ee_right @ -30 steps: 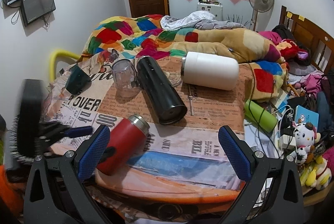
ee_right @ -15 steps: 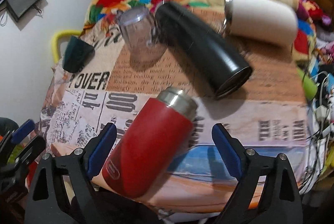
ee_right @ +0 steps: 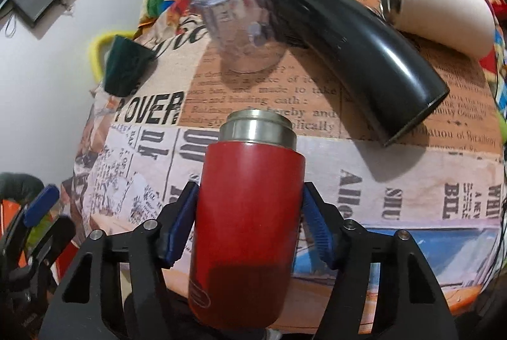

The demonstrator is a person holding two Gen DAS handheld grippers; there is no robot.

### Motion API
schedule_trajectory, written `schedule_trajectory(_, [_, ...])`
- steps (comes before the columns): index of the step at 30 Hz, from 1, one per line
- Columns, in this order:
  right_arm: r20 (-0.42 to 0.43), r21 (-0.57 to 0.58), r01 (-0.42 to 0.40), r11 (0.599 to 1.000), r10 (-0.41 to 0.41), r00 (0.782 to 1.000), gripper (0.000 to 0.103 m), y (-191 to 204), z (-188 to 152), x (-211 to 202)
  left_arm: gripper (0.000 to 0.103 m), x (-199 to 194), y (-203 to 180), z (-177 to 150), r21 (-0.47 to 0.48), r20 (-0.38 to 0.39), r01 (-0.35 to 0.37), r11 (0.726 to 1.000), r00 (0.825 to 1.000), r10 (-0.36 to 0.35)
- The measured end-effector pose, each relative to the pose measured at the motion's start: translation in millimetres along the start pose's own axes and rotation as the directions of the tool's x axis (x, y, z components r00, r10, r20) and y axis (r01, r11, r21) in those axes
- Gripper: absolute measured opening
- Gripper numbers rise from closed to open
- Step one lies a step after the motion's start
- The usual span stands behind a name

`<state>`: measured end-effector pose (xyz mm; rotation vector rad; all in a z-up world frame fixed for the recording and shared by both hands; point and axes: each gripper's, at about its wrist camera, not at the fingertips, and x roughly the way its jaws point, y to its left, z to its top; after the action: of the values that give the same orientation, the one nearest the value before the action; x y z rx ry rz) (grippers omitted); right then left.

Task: Flip cup upright
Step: 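Grasp the red thermos with the right gripper and rotate it upright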

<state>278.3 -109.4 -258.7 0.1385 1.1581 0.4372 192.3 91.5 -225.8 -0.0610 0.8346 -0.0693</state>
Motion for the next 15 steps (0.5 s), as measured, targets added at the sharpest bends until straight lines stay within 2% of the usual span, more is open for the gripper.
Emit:
schedule_trajectory(7, [0.077, -0.067, 0.008, 0.998, -0.003, 0.997, 0.060, 9, -3, -29, 0.072, -8, -6, 9, 0.005, 0.025, 0.002, 1.000, 1.000, -0.003])
schedule_trajectory(15, [0.212, -0.156, 0.093, 0.983, -0.059, 0.976, 0.059, 25, 11, -61, 0.075, -13, -11, 16, -0.008, 0.043, 0.006, 1.000, 0.999, -0.006])
